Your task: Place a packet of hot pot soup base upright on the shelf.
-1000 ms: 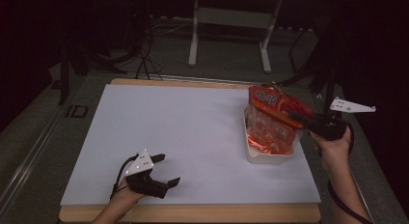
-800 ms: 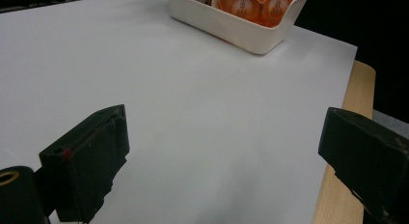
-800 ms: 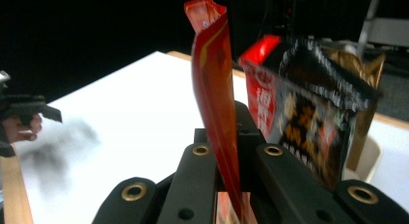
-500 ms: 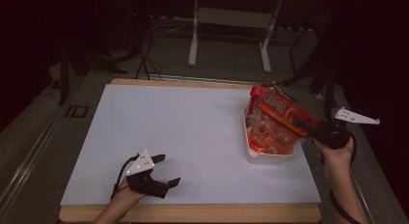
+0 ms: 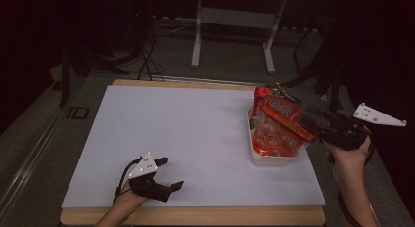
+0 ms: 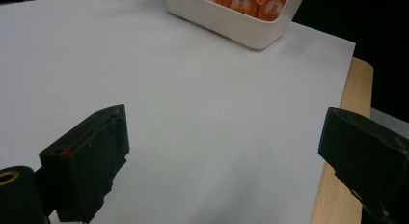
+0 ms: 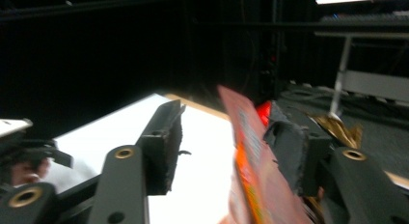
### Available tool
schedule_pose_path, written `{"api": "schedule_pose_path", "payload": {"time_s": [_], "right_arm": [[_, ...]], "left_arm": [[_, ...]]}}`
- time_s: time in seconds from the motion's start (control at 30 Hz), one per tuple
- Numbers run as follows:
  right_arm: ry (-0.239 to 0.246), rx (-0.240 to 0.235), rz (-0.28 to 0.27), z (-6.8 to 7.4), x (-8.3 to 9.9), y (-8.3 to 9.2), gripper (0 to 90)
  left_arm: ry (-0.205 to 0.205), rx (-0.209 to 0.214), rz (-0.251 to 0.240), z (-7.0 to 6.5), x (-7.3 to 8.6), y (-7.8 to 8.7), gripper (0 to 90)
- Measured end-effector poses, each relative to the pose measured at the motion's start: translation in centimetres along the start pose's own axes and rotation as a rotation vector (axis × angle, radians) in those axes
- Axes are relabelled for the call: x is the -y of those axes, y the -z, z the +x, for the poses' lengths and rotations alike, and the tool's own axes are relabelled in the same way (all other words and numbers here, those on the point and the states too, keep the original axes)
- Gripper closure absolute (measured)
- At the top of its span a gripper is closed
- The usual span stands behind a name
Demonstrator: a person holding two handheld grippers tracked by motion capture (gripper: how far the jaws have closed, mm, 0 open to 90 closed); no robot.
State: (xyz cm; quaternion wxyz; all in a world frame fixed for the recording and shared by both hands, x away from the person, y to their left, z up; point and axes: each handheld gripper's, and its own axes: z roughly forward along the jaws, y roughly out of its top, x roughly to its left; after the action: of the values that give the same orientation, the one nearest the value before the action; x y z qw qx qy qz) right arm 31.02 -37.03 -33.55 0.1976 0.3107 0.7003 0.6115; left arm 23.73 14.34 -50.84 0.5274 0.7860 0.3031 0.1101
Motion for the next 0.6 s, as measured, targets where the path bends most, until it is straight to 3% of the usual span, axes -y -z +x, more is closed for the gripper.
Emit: {"api": "schedule_pose_path", "payload": {"time_s": [0.27, 0.47, 0.6], "right_arm": [[0.033, -0.087, 0.005, 3.1, -0.8, -1.1, 37.9], [0.026, -0.164, 0.039, 4.7, 0.6, -2.9, 30.1], [0.049, -0.186, 0.078, 5.6, 2.0, -4.3, 26.0]], "left_arm": [[-0.006, 0.002, -0.008, -0.1, 0.0, 0.1, 4.4], [-0.007, 0.003, -0.01, 0.0, 0.0, 0.2, 4.5], [-0.009, 0.005, -0.013, 0.0, 0.0, 0.3, 4.5]]}}
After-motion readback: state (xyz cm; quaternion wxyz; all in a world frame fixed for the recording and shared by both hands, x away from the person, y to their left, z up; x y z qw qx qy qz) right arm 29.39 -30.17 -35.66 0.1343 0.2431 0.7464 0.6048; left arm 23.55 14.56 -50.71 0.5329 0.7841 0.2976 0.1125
